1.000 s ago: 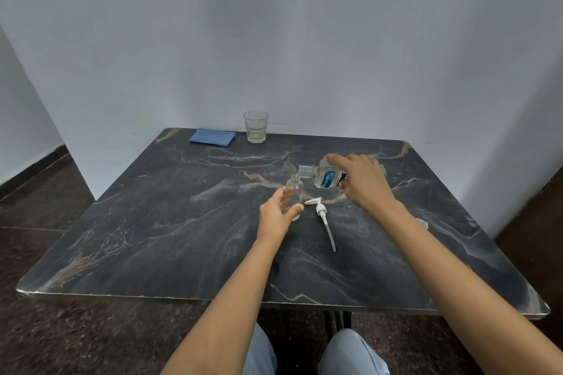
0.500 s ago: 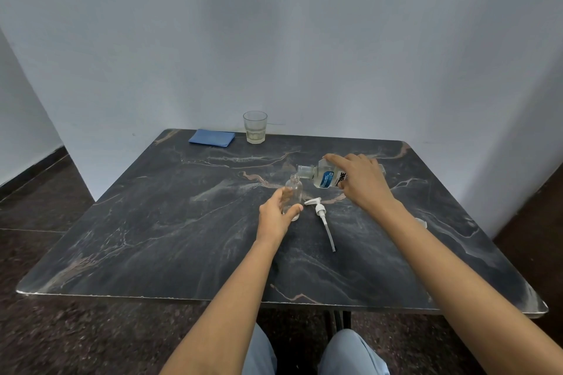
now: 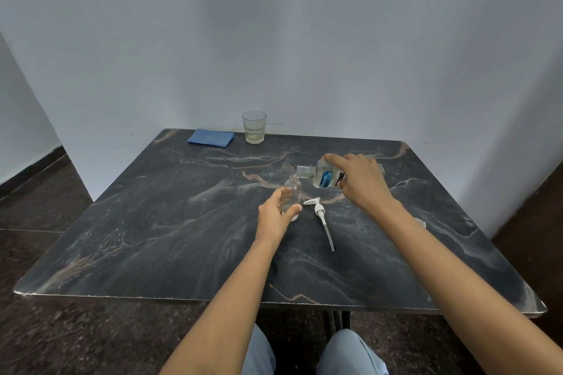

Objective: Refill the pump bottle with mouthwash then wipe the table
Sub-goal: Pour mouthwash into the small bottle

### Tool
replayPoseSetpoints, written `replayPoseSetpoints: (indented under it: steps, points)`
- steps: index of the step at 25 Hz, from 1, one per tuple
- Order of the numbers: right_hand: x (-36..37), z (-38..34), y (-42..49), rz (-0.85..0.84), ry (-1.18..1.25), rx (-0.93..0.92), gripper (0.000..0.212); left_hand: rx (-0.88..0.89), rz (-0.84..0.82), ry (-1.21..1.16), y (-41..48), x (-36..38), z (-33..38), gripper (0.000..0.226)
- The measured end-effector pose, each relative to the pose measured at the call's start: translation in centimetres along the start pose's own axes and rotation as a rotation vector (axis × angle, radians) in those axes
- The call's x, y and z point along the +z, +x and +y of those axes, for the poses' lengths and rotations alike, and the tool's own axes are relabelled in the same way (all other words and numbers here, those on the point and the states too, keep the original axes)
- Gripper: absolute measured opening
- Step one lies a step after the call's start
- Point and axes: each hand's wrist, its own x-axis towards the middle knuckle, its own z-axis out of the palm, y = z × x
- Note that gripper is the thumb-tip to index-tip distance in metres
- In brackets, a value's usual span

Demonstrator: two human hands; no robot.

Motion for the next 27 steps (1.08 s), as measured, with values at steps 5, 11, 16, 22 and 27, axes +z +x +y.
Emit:
replayPoseSetpoints:
  steps: [5, 11, 16, 22, 27]
  points:
    - [0.01, -0.02, 0.13, -0.003, 0.004, -0.002, 0.06, 0.012, -0.003, 0.0, -0.01, -0.02, -0.17, 0.047]
    - [0.06, 0.06, 0.13, 0.008, 0.0, -0.005, 0.06, 0.013, -0.004, 0.003, 0.0, 0.0, -0.09, 0.046]
    - [0.02, 0.06, 0.15, 0.01, 0.001, -0.008, 0.059, 0.013, -0.006, -0.003, 0.03, 0.03, -0.17, 0.045]
    - [0.16, 0.07, 0.27, 0.013, -0.017, -0.01, 0.059, 0.013, -0.001, 0.006, 0.09, -0.01, -0.18, 0.044]
    - [-0.01, -0.01, 0.26, 0.007, -0.019, -0.01, 0.059, 0.021, -0.004, 0.01, 0.14, 0.0, -0.32, 0.043]
